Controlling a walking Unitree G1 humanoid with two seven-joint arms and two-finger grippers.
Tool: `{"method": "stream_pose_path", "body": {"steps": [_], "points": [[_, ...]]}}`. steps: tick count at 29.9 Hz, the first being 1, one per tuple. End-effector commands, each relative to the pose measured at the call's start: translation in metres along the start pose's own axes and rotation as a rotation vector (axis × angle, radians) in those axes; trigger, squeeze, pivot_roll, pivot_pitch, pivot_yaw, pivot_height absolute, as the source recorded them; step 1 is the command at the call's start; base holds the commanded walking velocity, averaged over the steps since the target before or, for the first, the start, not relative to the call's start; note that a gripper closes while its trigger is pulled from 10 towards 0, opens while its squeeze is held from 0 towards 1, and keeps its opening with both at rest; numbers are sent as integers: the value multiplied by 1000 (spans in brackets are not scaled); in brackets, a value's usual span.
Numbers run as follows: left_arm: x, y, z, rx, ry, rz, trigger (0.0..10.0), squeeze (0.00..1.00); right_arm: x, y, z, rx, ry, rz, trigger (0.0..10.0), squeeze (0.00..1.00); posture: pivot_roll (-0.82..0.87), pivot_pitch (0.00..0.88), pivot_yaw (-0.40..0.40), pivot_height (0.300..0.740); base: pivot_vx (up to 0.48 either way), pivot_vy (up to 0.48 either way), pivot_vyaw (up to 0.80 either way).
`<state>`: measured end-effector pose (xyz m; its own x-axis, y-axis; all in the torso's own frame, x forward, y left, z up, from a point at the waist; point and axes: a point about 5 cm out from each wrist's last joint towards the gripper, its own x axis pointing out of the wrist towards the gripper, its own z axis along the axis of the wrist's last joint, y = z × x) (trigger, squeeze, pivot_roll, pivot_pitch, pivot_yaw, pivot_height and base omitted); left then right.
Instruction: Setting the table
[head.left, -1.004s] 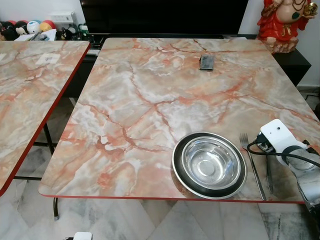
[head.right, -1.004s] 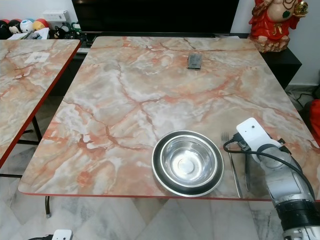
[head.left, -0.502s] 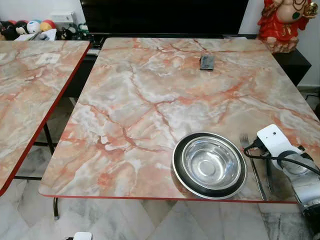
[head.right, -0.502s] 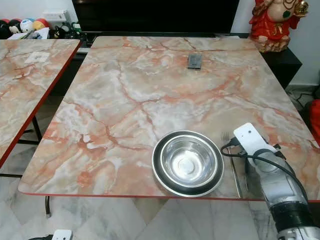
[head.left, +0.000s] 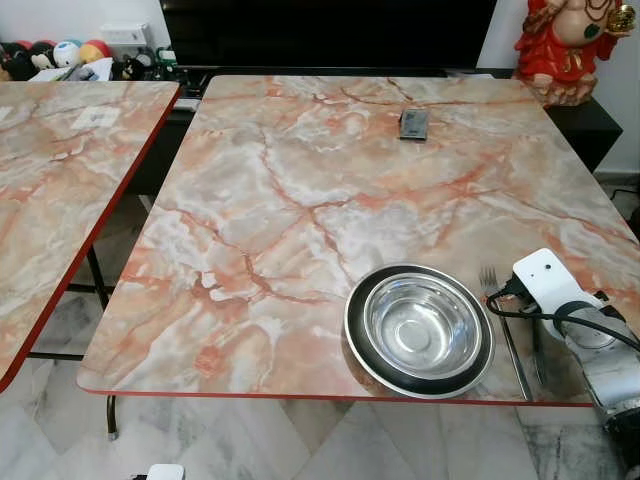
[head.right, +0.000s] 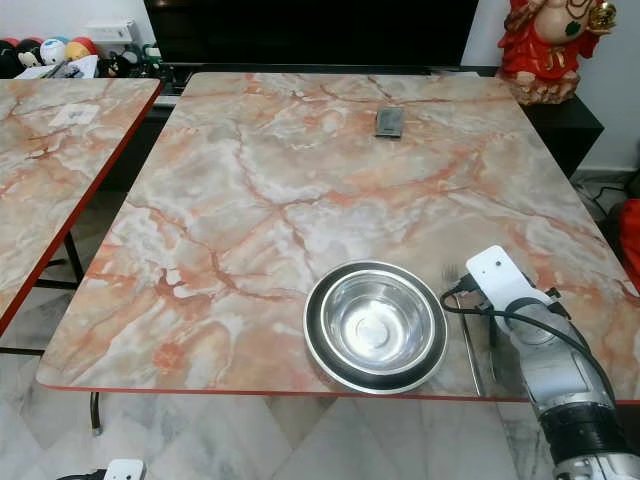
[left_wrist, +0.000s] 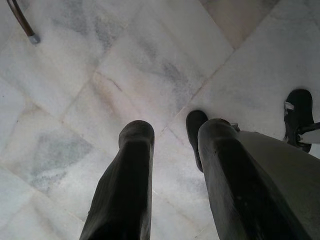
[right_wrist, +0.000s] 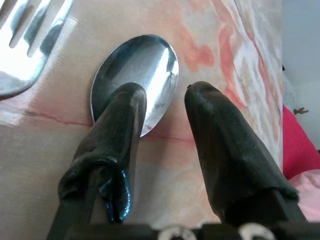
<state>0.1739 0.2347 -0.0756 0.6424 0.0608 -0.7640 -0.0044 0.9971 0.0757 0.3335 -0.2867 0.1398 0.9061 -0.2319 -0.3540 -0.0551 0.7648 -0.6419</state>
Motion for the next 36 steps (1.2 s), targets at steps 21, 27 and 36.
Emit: {"method": "stream_pose_path", "body": {"steps": [21,27,36], "points": [[-3,2,-11,-7,42,2,10000,0,-4,9,3,-34,-5,67,10000,0,-49,181,19,740,0,0,0],[-3,2,-10,-6,43,1,10000,0,-4,5,-2,-42,14,52,10000,0,-51,182,19,740,0,0,0],[-3,2,-11,-6,43,0,10000,0,-5,3,-1,-29,12,37,10000,0,-53,186,21,740,0,0,0]]}}
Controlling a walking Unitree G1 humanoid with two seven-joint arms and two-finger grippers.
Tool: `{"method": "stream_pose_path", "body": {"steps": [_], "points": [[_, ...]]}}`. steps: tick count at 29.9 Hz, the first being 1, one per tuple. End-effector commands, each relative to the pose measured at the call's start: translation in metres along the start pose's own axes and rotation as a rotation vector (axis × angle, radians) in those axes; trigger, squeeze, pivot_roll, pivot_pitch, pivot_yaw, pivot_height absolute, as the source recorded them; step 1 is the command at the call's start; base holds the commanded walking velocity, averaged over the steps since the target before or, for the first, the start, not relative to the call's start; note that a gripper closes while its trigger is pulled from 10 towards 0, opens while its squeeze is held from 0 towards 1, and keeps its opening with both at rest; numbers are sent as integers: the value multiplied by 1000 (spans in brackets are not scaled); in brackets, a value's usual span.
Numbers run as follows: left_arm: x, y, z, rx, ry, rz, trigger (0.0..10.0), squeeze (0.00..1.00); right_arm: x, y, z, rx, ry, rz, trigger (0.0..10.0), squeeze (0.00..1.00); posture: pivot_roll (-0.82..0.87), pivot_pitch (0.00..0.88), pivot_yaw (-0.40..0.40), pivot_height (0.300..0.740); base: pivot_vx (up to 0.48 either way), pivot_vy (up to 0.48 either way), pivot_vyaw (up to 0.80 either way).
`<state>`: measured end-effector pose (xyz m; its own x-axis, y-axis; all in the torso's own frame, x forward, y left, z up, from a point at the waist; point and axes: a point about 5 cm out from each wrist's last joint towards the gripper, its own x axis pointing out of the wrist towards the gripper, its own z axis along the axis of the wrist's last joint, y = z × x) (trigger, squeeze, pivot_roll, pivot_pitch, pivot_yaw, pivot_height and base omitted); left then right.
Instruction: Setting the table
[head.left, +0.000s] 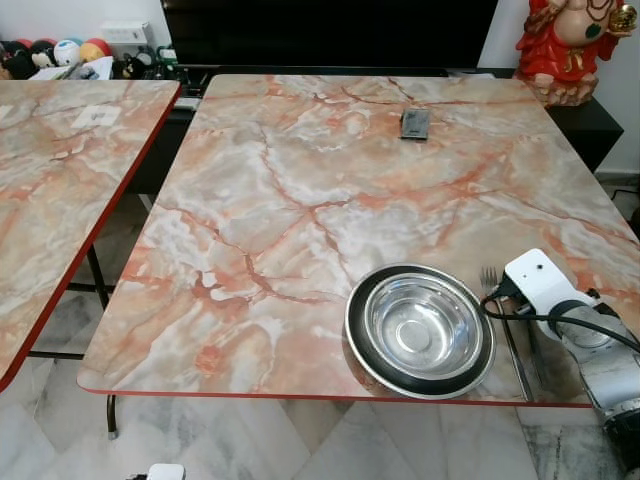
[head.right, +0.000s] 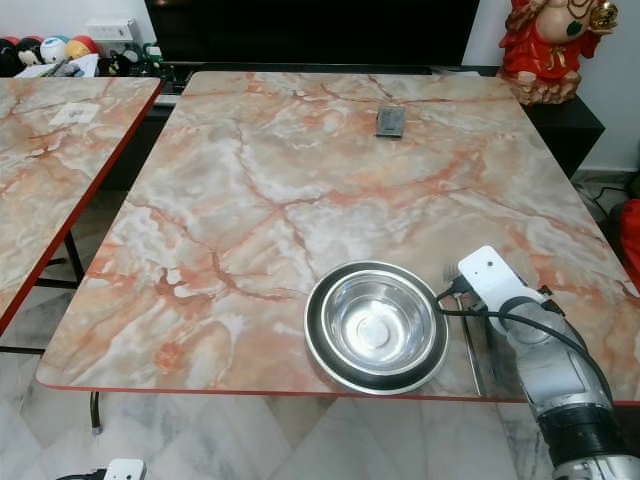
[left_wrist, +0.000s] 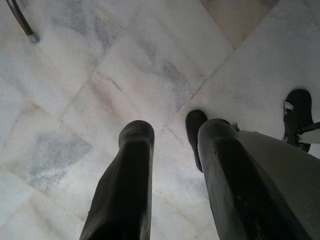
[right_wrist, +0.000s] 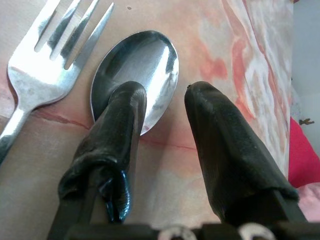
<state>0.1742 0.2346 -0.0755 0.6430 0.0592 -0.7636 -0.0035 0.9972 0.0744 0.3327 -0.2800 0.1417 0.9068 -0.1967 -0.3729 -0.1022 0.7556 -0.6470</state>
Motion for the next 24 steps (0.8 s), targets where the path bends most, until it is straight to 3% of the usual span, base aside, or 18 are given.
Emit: {"method": "stream_pose_path", "body": {"steps": [1,14,18,24], "points": [[-3,3,-11,-6,44,1,10000,0,-2,-1,-5,3,20,-5,10000,0,-53,186,21,740,0,0,0],[-3,2,-10,-8,42,1,10000,0,-3,-7,-2,20,8,-31,10000,0,-53,188,21,740,0,0,0],[-3,2,-10,-8,43,-1,10000,0,-4,-16,4,82,-28,-89,10000,0,-54,188,21,740,0,0,0],[-3,2,-9,26,44,-16,10000,0,-3,-13,6,85,-35,-73,10000,0,-53,188,21,740,0,0,0]]}}
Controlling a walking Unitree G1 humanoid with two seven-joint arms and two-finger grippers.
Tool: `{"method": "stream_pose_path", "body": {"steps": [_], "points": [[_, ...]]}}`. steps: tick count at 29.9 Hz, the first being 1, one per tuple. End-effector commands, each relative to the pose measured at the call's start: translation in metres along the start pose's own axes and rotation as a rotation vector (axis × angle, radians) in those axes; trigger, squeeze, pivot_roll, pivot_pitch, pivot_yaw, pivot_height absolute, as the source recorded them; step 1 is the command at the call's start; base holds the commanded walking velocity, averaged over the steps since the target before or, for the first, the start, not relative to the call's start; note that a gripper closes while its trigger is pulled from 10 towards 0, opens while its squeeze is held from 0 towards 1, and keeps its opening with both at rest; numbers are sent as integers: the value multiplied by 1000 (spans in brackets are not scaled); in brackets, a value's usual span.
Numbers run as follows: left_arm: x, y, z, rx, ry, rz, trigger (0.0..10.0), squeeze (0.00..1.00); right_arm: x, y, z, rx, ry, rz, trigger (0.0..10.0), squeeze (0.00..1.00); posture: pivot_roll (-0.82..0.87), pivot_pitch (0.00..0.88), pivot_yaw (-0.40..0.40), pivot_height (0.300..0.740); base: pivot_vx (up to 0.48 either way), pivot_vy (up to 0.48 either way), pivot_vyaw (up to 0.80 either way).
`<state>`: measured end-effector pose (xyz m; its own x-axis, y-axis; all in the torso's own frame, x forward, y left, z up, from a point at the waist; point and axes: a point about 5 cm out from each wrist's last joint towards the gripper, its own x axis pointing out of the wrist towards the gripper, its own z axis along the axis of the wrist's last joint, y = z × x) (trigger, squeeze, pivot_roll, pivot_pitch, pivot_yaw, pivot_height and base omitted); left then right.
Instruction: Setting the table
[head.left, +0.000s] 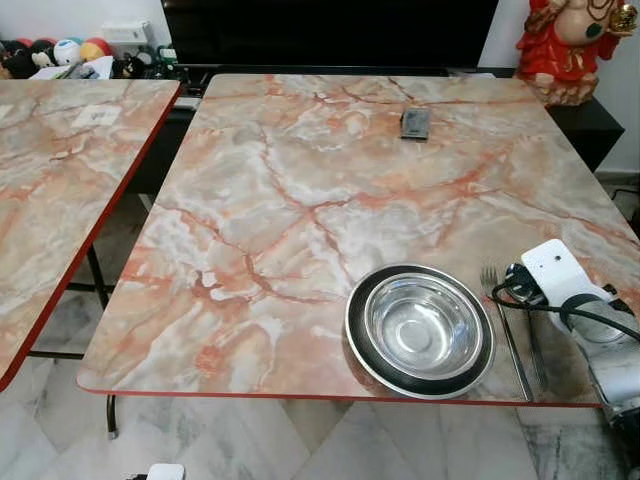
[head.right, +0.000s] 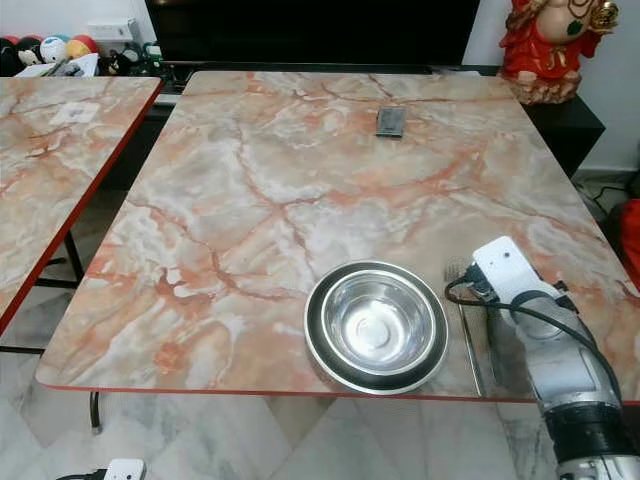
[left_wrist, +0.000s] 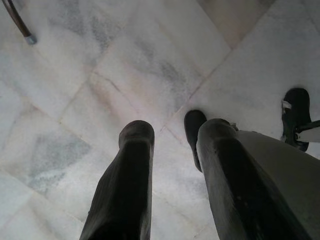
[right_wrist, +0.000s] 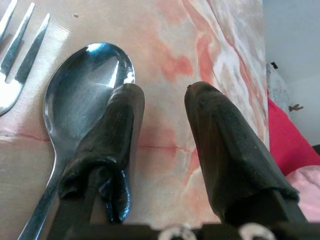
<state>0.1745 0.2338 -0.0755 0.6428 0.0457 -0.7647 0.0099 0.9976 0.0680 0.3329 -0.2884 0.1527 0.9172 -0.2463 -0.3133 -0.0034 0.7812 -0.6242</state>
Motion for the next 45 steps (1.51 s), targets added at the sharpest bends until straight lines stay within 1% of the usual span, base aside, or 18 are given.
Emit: {"method": "stream_pose_path", "body": {"steps": [1,2,4,5,6,8,9,11,12,14,15,16,17,24,26,38,41,45], "points": [[-3,3,-10,20,44,-3,10000,0,-1,1,4,19,-22,5,10000,0,-52,188,23,740,0,0,0],[-3,3,-10,19,45,-3,10000,0,-1,1,5,21,-25,6,10000,0,-52,188,23,740,0,0,0],[-3,3,-10,18,45,-3,10000,0,-2,-1,12,90,-89,-30,10000,0,-52,189,23,740,0,0,0],[-3,3,-10,17,45,-3,10000,0,-4,-5,19,166,-159,-78,10000,0,-52,189,23,740,0,0,0],[-3,3,-10,17,45,-3,10000,0,-4,-5,19,166,-159,-78,10000,0,-52,189,23,740,0,0,0],[-3,3,-10,19,45,-2,10000,0,-8,-10,25,347,-263,-148,10000,0,-55,187,21,740,0,0,0],[-3,3,-10,19,45,-2,10000,0,-8,-10,25,363,-275,-157,10000,0,-51,186,21,740,0,0,0],[-3,3,-10,16,42,2,10000,0,-12,-4,24,448,-308,-156,10000,0,-51,186,21,740,0,0,0],[-3,3,-10,16,42,2,10000,0,-12,-4,24,448,-308,-156,10000,0,-51,186,21,740,0,0,0],[-3,4,-10,13,38,5,10000,0,-17,0,24,526,-352,-164,10000,0,-49,174,22,740,0,0,0],[-3,4,-10,13,38,5,10000,0,-17,0,24,526,-352,-164,10000,0,-49,174,22,740,0,0,0],[-3,4,-10,11,36,9,10000,0,-20,5,23,629,-380,-178,10000,0,-59,167,26,740,0,0,0],[-3,5,-10,11,34,11,10000,0,-21,9,23,676,-390,-174,10000,0,-61,165,26,740,0,0,0],[-4,5,-10,-7,22,24,10000,0,-32,28,28,699,-504,-90,10000,0,-58,127,29,740,0,0,0],[-4,6,-10,-20,23,35,10000,0,-31,31,24,676,-505,-74,10000,0,-62,109,30,740,0,0,0],[-1,3,-4,-38,12,40,10000,0,-25,43,20,715,-491,-89,10000,0,-66,0,29,740,0,0,0],[0,2,-3,-39,13,41,10000,0,-24,46,20,714,-490,-88,10000,0,-63,0,29,740,0,0,0],[0,1,-2,-52,16,49,10000,0,-21,58,25,712,-490,-45,10000,0,-55,0,22,740,0,0,0]]}}
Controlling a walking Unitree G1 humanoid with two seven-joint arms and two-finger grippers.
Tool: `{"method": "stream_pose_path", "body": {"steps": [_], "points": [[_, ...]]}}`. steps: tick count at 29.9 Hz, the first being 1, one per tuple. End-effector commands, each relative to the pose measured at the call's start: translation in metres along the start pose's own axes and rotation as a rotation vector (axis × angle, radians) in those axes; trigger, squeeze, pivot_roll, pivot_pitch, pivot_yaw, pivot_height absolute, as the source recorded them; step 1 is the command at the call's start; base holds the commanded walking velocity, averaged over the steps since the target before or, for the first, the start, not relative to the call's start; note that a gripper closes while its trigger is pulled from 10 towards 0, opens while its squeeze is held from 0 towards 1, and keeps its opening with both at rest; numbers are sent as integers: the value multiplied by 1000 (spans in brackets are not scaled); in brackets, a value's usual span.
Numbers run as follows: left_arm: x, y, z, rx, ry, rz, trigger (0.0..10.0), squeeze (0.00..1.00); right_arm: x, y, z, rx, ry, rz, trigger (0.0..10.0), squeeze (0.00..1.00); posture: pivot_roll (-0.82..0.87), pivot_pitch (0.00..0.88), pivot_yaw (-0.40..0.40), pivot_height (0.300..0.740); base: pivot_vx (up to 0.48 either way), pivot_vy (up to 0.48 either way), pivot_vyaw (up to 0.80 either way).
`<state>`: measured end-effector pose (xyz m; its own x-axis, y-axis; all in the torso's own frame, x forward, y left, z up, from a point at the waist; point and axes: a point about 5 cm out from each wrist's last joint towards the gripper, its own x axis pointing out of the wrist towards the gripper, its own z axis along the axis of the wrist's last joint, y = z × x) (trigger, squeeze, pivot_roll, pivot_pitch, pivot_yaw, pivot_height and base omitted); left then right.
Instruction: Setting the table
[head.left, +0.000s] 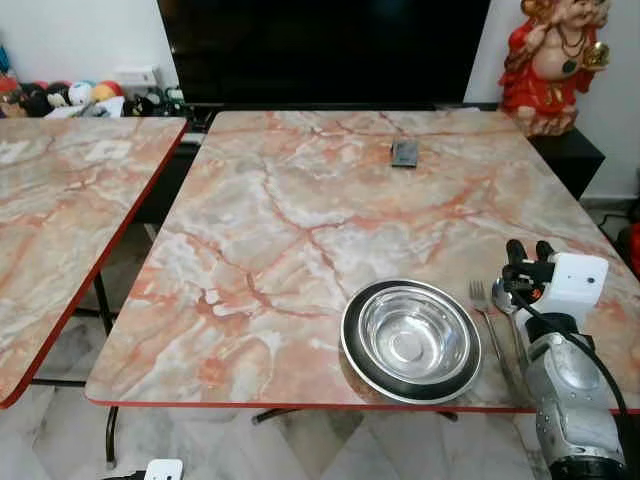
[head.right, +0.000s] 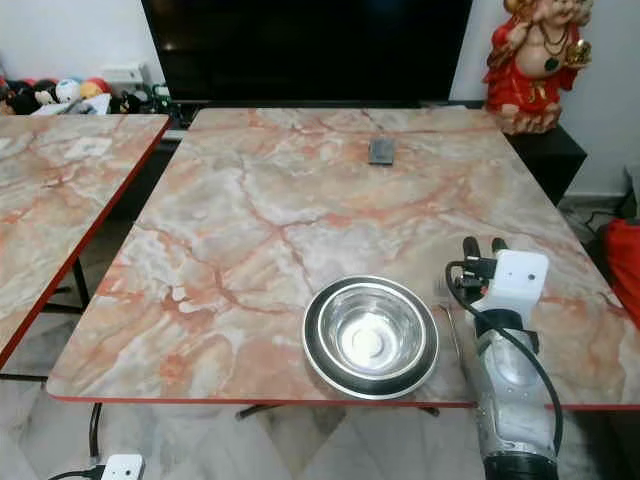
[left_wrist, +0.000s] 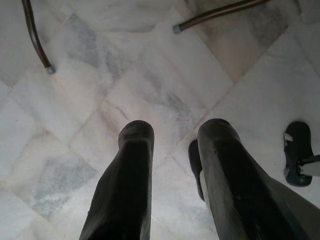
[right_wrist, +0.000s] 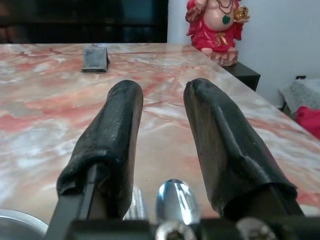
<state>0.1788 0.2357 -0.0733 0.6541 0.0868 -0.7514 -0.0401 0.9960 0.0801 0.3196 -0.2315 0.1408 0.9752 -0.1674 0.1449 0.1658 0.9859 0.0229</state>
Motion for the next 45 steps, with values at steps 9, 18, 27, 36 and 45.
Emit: {"method": "stream_pose_path", "body": {"steps": [9,18,27,36,45], "points": [[-1,-3,-11,-100,56,50,10000,0,2,8,-5,-5,11,44,10000,0,-47,0,3,740,0,0,0],[-2,-4,-15,-157,58,77,10000,0,3,13,-3,-19,0,72,10000,0,-40,0,-24,740,0,0,0],[-3,-3,-17,-141,65,64,10000,0,-3,17,-5,-15,-1,75,10000,0,-44,25,-19,740,0,160,0],[-3,-1,-17,-138,67,64,10000,0,-4,23,-2,-27,-16,95,10000,0,-39,53,-15,740,0,480,0],[-3,-1,-17,-138,68,62,10000,0,-6,31,0,-21,-26,115,10000,0,-39,64,-14,740,0,480,0]]}}
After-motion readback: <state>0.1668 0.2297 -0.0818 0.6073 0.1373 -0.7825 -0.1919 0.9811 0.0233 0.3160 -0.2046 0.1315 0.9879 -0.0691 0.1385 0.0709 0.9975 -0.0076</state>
